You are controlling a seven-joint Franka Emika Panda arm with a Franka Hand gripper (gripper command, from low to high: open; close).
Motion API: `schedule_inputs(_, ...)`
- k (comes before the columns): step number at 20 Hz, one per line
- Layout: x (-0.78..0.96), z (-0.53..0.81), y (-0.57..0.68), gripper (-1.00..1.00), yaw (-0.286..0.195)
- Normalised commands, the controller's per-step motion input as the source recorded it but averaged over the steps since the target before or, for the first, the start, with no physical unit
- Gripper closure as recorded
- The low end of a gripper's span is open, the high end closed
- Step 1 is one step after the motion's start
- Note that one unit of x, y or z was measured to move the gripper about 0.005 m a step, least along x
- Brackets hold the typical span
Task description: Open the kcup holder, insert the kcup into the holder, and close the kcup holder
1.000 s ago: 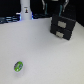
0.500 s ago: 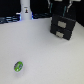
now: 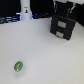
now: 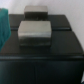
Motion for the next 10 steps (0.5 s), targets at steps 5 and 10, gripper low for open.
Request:
schedule_inputs(5,-0.12,-0.37,0.42,-1.00,-0.054)
schedule_inputs(10,-0.14,-0.36,0.33,-1.00,-0.049)
